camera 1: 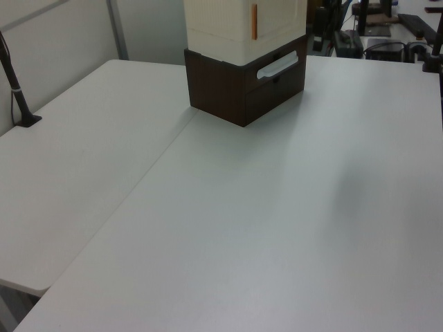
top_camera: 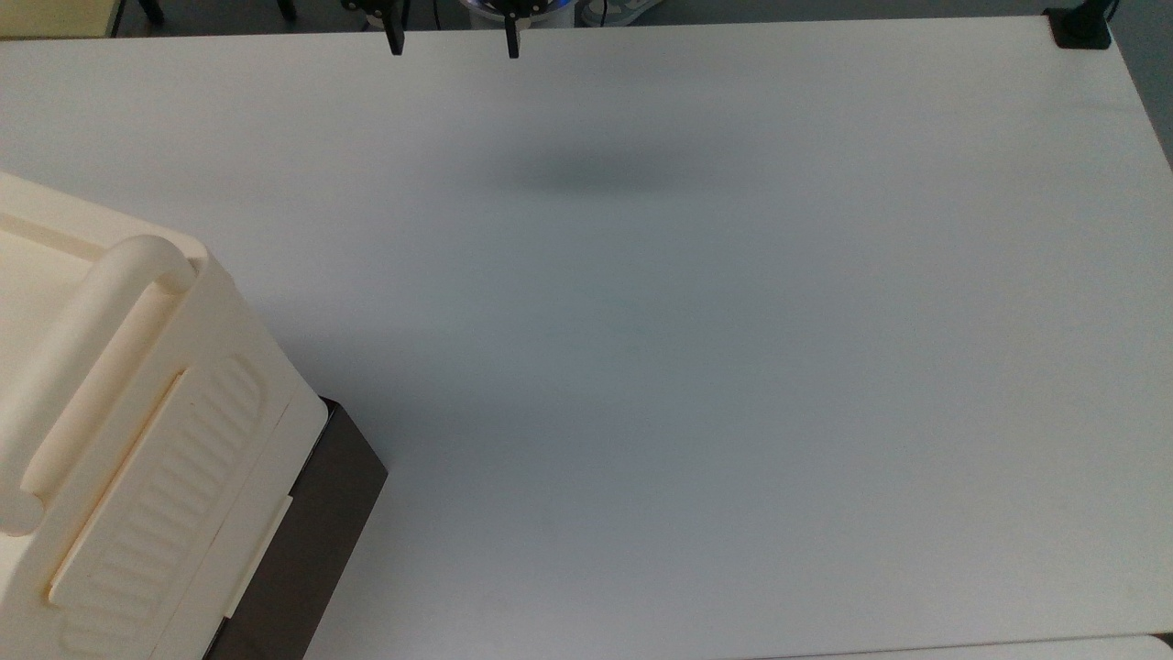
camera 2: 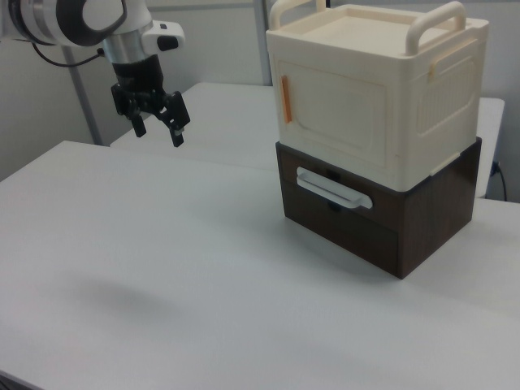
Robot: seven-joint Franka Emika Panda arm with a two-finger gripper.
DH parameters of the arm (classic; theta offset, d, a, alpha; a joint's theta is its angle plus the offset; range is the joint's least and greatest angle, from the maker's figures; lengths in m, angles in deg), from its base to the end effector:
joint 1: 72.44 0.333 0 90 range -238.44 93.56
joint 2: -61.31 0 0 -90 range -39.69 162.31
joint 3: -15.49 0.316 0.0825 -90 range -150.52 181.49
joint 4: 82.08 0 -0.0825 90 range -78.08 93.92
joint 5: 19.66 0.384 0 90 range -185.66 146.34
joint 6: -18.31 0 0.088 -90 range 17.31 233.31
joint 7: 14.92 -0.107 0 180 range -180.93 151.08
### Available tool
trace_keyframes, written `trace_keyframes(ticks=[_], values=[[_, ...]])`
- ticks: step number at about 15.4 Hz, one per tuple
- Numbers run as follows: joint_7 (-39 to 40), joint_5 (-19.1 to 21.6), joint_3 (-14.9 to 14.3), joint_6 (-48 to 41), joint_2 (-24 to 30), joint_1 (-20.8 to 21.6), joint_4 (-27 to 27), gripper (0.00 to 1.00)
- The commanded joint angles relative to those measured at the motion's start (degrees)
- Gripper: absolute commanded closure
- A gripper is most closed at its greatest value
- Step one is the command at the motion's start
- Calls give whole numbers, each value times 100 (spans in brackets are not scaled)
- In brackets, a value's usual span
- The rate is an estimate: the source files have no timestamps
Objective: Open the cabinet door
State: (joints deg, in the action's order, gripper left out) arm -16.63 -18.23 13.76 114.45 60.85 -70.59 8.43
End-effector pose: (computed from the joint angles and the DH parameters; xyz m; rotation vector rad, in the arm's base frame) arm 0.5677 0.0037 0.6257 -3.1120 0.0456 -0.1399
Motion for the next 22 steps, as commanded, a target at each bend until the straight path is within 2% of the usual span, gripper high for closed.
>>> trace_keyframes(ticks=[1,5,7,10,14,22], values=[[48,-204,-29,-69,28,35,-174,0],[21,-265,-91,492,37,-18,-183,0],[82,-423,-134,703,19,-27,-191,4],[12,-424,-135,1309,-208,-202,-384,22],[-40,-380,-126,2170,-543,-387,-657,52],[-689,-406,-135,3779,-964,-501,-675,53]])
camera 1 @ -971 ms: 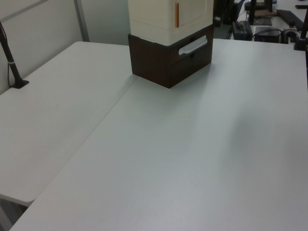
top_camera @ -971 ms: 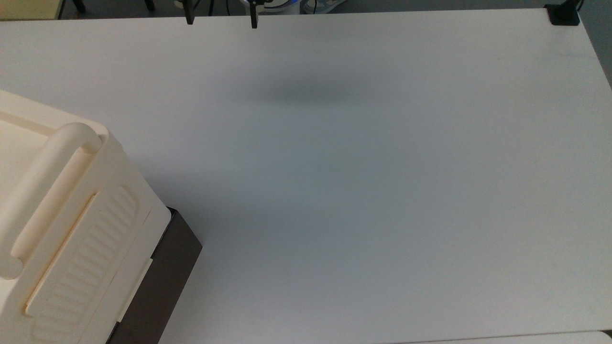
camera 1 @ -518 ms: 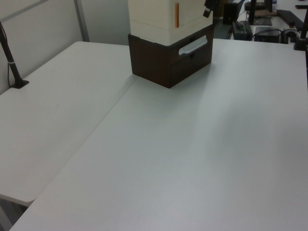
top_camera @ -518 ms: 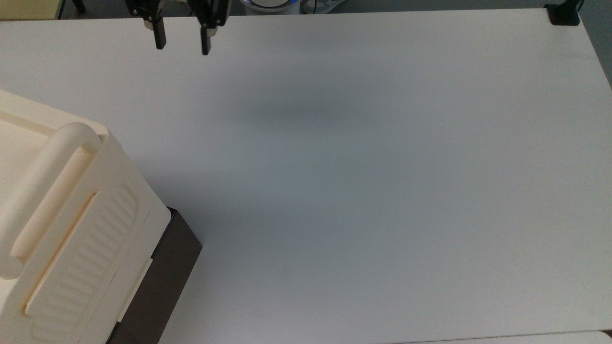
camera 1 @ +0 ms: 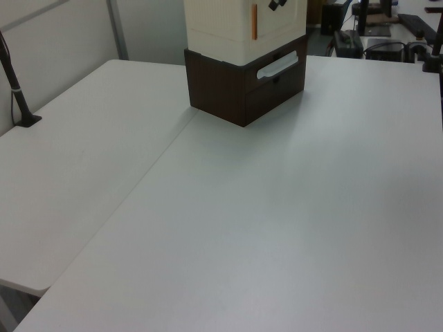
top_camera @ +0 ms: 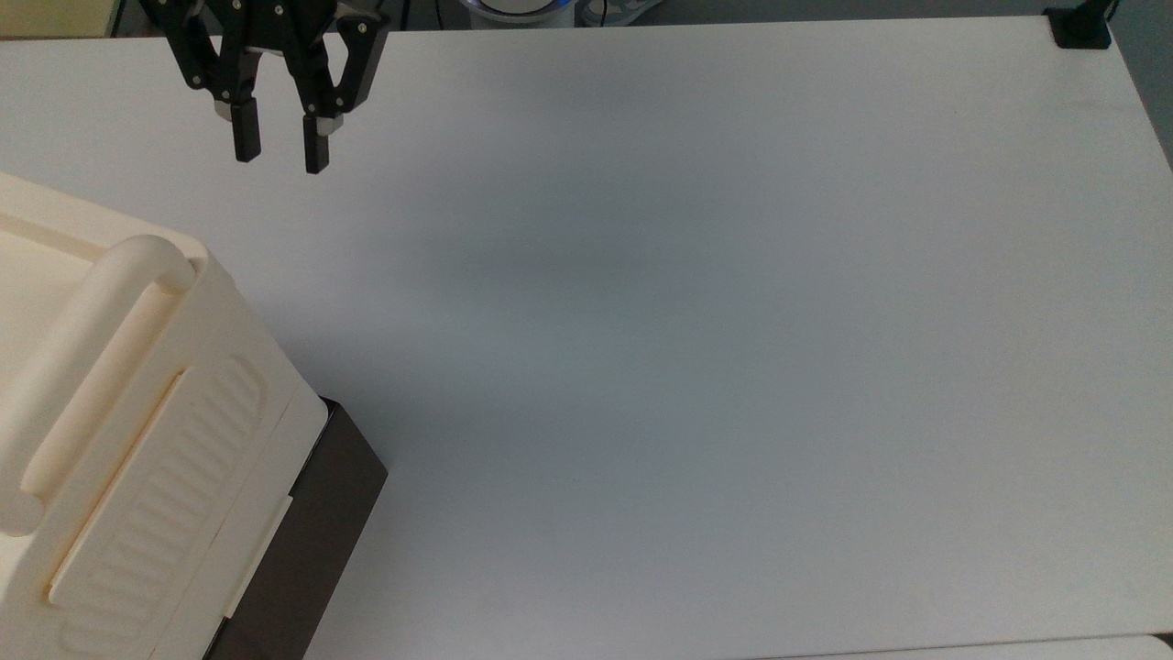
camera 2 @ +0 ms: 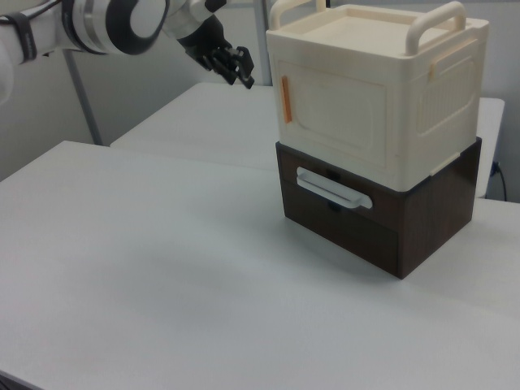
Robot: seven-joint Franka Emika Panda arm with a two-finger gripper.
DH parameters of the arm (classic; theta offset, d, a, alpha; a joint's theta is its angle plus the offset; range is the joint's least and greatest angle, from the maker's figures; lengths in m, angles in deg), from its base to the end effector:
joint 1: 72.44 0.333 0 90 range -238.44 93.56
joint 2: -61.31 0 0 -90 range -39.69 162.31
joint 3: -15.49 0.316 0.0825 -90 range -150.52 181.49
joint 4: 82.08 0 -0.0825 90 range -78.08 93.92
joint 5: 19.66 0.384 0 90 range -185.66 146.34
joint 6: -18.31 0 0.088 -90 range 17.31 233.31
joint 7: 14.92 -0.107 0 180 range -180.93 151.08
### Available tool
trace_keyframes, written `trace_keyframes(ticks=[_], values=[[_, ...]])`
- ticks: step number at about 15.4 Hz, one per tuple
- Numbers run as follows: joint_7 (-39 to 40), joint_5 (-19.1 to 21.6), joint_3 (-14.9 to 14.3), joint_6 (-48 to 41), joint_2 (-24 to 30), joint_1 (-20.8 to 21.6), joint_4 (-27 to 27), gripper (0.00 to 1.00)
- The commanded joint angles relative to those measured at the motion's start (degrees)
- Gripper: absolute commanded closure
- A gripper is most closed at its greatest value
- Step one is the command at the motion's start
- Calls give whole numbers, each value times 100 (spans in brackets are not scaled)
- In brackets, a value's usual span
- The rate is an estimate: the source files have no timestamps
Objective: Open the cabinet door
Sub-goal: 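Move the open gripper toward the orange handle on the cream cabinet door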
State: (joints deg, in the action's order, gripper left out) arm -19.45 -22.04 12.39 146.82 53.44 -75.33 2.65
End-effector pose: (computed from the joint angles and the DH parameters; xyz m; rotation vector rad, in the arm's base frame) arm 0.6429 -0.0659 0.6648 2.9277 -0.2426 0.9513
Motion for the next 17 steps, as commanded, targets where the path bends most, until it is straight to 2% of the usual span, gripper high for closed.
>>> trace_keyframes(ticks=[1,8,17], values=[[-478,-43,2,726,-303,-27,-97,53],[-575,-52,-7,1466,-611,-106,-97,52],[-681,-87,-33,1678,-848,-238,-255,52]])
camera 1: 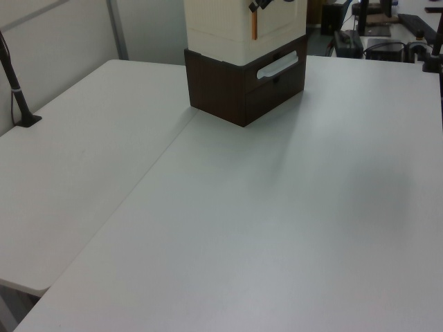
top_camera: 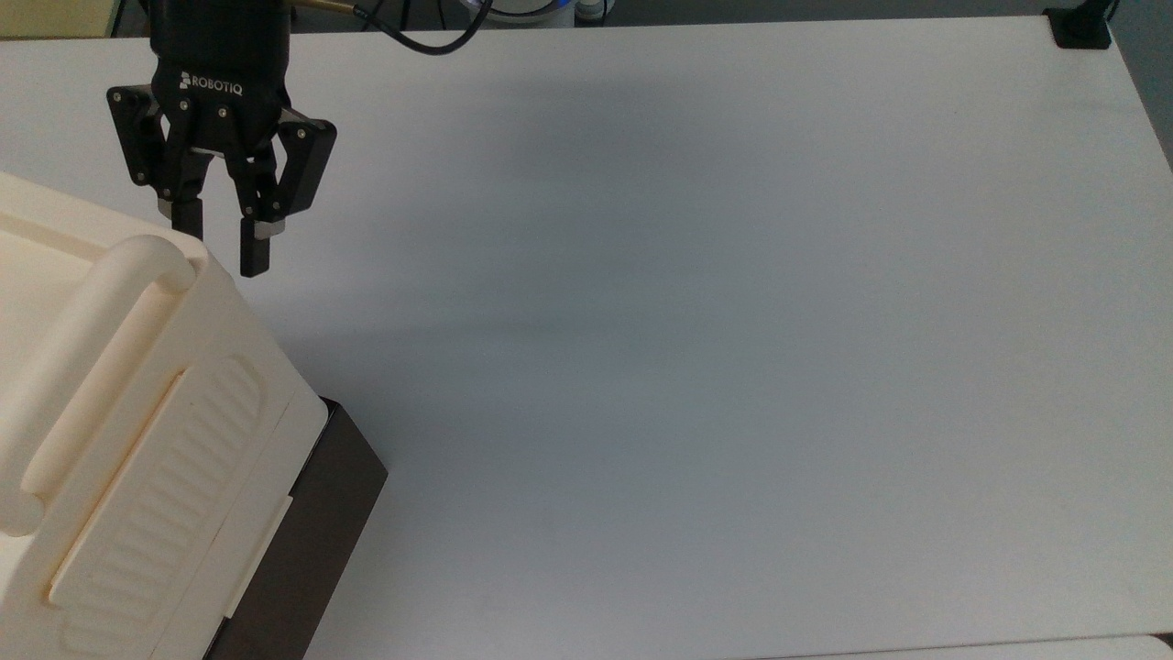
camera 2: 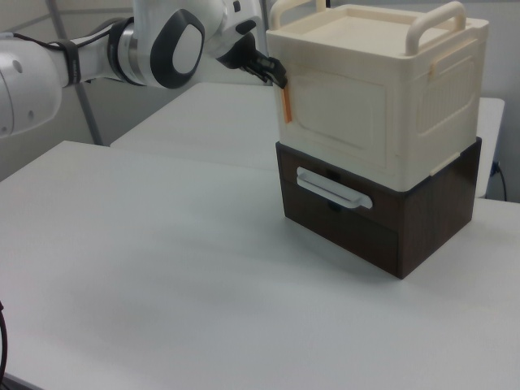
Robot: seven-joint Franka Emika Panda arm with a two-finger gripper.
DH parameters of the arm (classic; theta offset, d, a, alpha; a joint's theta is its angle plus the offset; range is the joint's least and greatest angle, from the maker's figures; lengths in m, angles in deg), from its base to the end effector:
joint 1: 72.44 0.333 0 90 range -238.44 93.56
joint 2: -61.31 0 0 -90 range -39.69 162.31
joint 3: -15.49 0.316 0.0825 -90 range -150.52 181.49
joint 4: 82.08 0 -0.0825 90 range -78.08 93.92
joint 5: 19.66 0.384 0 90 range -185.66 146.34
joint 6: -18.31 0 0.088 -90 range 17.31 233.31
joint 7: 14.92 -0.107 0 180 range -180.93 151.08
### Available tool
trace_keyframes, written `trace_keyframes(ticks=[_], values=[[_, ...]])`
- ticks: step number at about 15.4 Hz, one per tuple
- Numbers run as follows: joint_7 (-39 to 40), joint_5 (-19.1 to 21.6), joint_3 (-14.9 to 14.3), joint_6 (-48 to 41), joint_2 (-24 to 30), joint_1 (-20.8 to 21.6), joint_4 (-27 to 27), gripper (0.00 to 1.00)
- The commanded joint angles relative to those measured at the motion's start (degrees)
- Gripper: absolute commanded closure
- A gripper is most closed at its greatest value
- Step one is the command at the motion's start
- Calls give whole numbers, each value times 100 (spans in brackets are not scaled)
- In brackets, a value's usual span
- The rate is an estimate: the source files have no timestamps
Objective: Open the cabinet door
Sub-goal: 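Move the open gripper toward the orange handle on the cream cabinet door, then close the gripper on the orange door handle edge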
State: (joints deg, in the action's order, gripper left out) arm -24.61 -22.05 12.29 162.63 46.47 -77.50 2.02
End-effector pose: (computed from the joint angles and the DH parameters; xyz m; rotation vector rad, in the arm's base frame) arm 0.6844 -0.0934 0.6269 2.8342 -0.4019 1.1982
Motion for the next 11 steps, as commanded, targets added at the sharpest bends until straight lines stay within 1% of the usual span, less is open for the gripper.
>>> trace_keyframes(ticks=[1,3,7,8,11], values=[[-165,-87,-24,105,-159,-21,-201,52],[-165,-87,-32,219,-168,-21,-210,53],[-174,-192,-41,264,-203,-30,-201,86],[-174,-201,-41,264,-221,-39,-210,89],[-183,-368,-41,264,-239,-48,-192,89]])
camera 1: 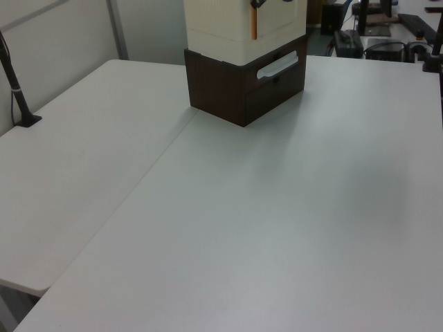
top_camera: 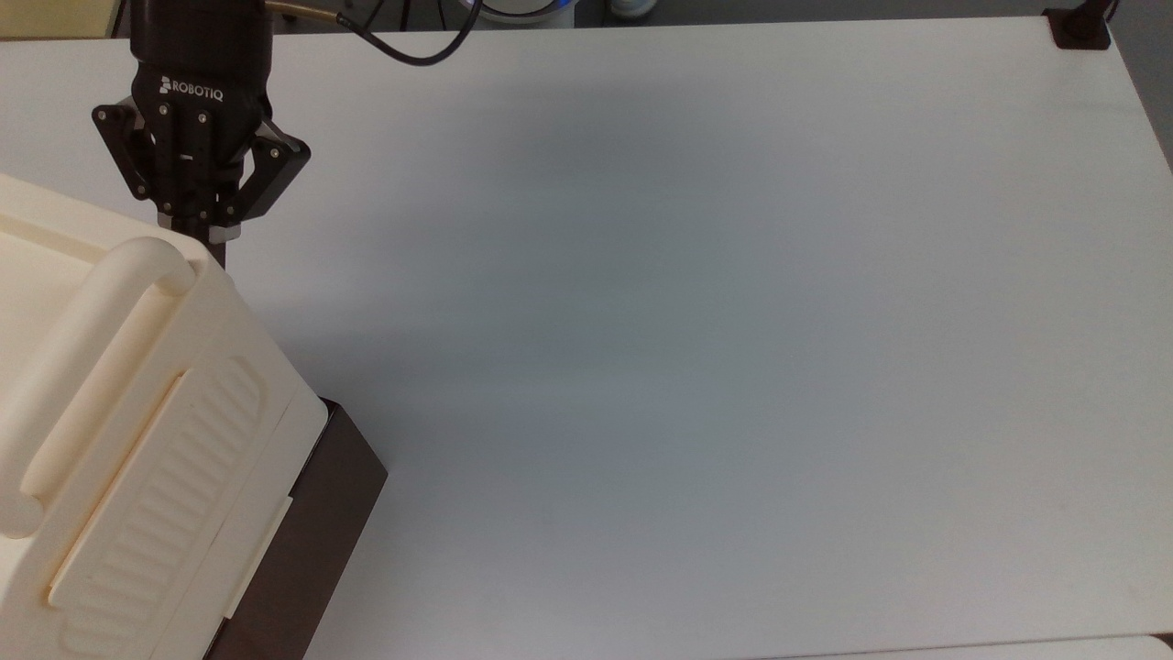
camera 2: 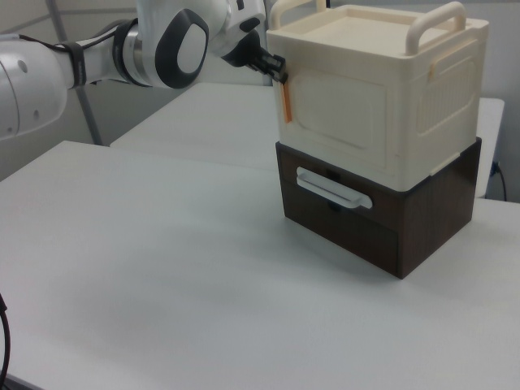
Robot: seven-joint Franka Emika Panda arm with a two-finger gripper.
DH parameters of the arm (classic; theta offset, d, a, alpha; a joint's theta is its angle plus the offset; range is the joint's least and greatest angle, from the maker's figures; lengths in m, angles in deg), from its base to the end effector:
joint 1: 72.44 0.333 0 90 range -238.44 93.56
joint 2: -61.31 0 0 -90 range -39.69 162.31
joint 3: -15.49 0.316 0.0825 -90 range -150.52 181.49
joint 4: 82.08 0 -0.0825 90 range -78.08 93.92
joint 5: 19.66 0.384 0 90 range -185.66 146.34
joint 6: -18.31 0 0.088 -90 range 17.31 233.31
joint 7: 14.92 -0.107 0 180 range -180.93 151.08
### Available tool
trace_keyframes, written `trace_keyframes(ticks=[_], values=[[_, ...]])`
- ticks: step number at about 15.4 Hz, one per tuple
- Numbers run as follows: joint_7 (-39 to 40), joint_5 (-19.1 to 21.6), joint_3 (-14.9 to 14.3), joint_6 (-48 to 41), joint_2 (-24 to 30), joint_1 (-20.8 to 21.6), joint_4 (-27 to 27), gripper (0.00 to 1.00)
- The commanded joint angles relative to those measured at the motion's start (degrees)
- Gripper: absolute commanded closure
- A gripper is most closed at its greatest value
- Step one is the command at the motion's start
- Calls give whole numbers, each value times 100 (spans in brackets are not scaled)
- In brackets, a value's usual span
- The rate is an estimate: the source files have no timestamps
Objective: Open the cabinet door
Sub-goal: 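Close the gripper on the orange door handle edge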
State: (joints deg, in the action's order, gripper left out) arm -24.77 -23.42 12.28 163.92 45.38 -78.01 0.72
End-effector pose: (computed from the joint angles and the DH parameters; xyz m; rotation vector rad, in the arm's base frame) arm 0.6891 -0.0995 0.6288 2.7983 -0.3918 1.2264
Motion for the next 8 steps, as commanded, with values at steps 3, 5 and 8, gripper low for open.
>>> trace_keyframes(ticks=[3,5,8], values=[[-158,-300,-39,135,-183,-15,-62,93],[-141,-300,-31,117,-157,-76,-53,93],[-123,-300,-30,-136,-86,-85,61,95]])
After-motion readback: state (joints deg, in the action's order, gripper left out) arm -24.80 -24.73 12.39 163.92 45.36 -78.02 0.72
